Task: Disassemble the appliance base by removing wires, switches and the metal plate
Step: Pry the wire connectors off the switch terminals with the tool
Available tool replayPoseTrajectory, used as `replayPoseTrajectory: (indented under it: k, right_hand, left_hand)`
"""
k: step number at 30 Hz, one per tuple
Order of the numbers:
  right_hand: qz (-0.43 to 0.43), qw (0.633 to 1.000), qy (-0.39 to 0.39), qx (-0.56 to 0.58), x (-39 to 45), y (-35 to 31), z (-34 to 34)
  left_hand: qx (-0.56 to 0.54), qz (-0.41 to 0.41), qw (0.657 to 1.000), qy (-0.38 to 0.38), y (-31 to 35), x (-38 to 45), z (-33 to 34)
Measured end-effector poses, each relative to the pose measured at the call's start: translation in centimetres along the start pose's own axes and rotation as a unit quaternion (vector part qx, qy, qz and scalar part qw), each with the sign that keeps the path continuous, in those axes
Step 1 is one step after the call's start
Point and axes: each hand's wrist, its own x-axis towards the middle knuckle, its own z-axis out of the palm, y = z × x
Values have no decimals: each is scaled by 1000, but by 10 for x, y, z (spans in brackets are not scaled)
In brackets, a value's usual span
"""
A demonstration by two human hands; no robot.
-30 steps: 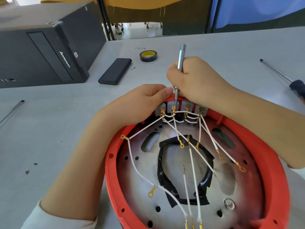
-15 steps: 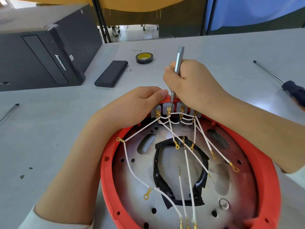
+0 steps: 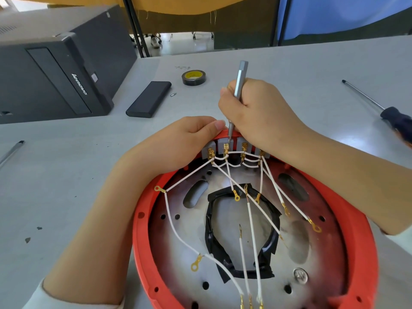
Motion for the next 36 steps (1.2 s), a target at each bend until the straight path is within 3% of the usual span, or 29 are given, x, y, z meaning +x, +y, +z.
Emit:
replayPoseTrajectory:
  k: [7, 13, 29, 36]
  right_hand:
    - [23, 999, -39, -5, 7, 0, -1]
    - [-19, 999, 10, 39, -1, 0, -1]
    - [-43, 999, -1, 5, -3, -3, 2]
    - [17, 999, -50, 0, 9, -2, 2]
  left_hand:
    - [-5, -2, 1000, 1, 1, -1, 0]
    - [1, 0, 1000, -4, -1, 0, -1]
    - [8, 10, 1000, -1, 1, -1, 0]
    - [11, 5, 1000, -3, 1, 0, -1]
